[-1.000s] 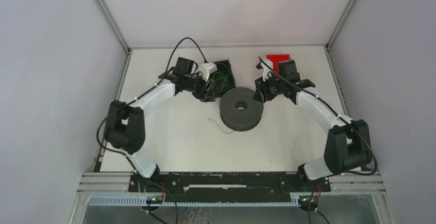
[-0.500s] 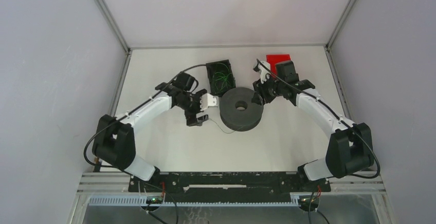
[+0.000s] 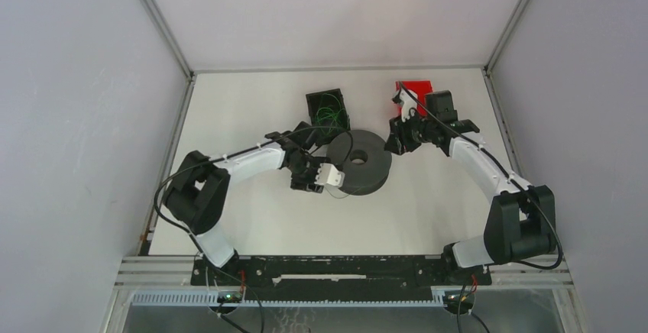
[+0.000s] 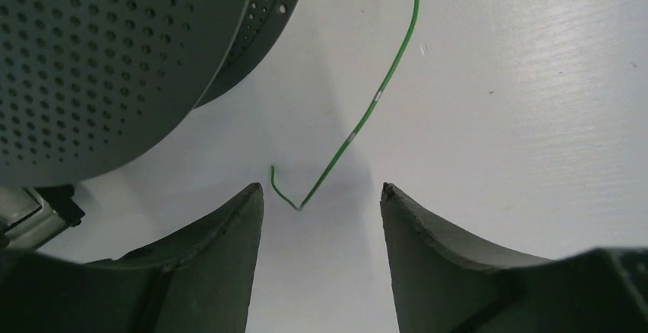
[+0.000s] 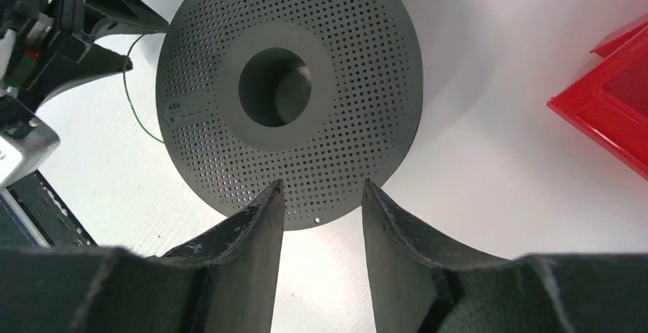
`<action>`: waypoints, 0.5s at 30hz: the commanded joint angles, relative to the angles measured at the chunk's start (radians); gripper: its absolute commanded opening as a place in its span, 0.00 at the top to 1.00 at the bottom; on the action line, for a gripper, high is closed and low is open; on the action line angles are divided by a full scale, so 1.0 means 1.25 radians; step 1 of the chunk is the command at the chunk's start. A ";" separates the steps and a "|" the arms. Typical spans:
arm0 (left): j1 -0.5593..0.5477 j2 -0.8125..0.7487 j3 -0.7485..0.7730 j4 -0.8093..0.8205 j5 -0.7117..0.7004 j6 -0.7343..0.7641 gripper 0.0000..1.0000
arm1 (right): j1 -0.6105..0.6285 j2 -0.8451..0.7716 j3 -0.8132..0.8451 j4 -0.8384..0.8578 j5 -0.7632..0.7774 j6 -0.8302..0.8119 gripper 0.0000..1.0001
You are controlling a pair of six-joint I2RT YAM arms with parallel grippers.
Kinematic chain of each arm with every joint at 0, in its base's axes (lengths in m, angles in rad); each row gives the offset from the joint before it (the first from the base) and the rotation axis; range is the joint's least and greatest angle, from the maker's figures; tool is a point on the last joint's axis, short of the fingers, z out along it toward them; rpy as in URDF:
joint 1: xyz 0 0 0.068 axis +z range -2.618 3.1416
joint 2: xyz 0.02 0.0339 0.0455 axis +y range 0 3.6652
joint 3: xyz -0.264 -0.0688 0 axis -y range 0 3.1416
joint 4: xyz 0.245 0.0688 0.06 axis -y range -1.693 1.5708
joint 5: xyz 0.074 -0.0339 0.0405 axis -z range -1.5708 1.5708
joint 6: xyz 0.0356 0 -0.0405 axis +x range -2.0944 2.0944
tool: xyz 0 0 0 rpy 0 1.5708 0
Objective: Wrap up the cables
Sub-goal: Wrap the cable around the cable reel.
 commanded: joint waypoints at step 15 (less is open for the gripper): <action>0.046 -0.011 0.057 0.200 -0.111 -0.095 1.00 | 0.121 0.047 -0.008 0.148 0.084 0.142 0.49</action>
